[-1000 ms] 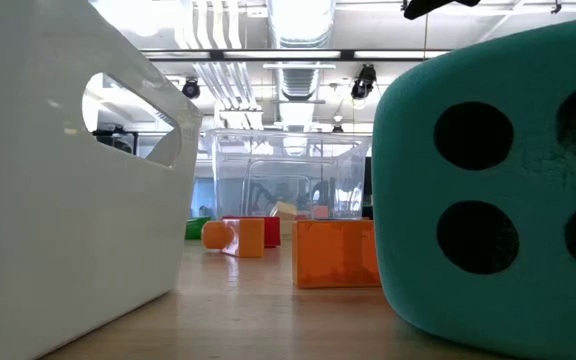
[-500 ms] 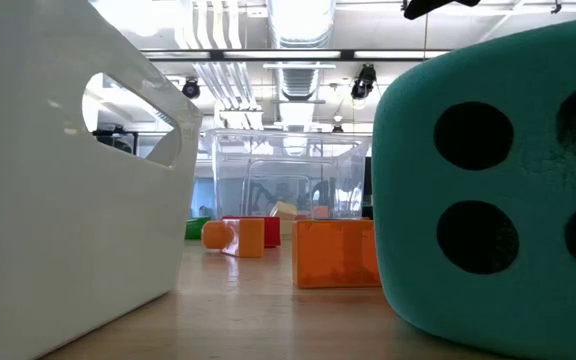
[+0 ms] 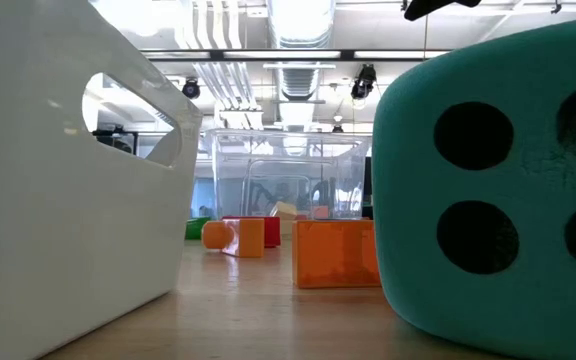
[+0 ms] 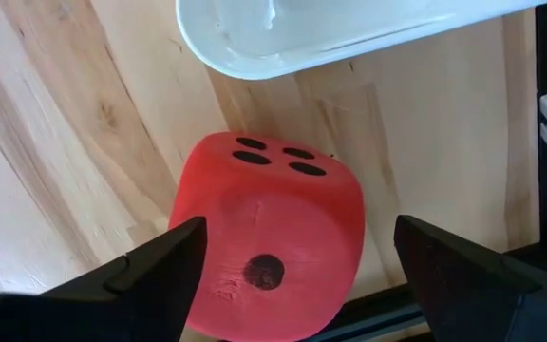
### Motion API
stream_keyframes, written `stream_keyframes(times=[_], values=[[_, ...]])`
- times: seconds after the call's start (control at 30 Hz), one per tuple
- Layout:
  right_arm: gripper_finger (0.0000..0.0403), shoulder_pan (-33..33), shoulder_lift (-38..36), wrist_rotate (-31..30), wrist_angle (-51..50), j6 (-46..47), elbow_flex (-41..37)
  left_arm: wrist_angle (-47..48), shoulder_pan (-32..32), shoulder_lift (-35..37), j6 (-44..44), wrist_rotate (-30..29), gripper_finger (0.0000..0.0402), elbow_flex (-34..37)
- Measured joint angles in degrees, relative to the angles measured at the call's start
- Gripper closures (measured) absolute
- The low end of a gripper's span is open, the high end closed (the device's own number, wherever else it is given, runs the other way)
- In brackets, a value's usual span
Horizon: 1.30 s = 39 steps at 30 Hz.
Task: Pick & Place Toys
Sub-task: Put the red dice into the yellow bin
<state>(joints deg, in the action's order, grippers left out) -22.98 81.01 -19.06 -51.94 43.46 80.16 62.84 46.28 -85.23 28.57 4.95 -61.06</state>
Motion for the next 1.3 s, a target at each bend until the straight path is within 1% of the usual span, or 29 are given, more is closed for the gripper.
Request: stream_keyframes(times=[0.2, 0.3, 0.5, 0.67, 0.73, 0.97, 1.03, 1.3], values=[[0.0018, 0.0, 0.0, 0.0, 0.0, 0.0, 0.0, 0.0, -0.1, 0.0, -0.1, -0.1, 0.0061, 0.0], [0.0018, 0.0, 0.0, 0.0, 0.0, 0.0, 0.0, 0.0, -0.1, 0.0, 0.0, -1.4, 0.0055, 0.0], [0.0018, 0.0, 0.0, 0.0, 0.0, 0.0, 0.0, 0.0, -0.1, 0.0, -0.1, -3.7, 0.0007, 0.0], [0.0018, 0.0, 0.0, 0.0, 0.0, 0.0, 0.0, -0.4, -0.1, 0.0, -0.1, -3.7, 0.0024, 0.0], [0.0018, 0.0, 0.0, 0.0, 0.0, 0.0, 0.0, -0.5, -0.1, 0.0, -0.1, -3.7, 0.0025, 0.3], [0.0018, 0.0, 0.0, 0.0, -0.1, 0.0, -0.1, -0.9, -0.1, 0.0, -0.3, -3.0, 0.0004, 1.9], [0.0018, 0.0, 0.0, 0.0, -0.1, 0.0, -0.1, -1.5, -0.1, -0.1, -0.5, -3.0, 0.0006, 2.3], [0.0018, 0.0, 0.0, 0.0, -0.1, -0.2, -0.1, -2.2, 1.6, -0.1, -8.9, -3.0, 0.0012, 2.4]])
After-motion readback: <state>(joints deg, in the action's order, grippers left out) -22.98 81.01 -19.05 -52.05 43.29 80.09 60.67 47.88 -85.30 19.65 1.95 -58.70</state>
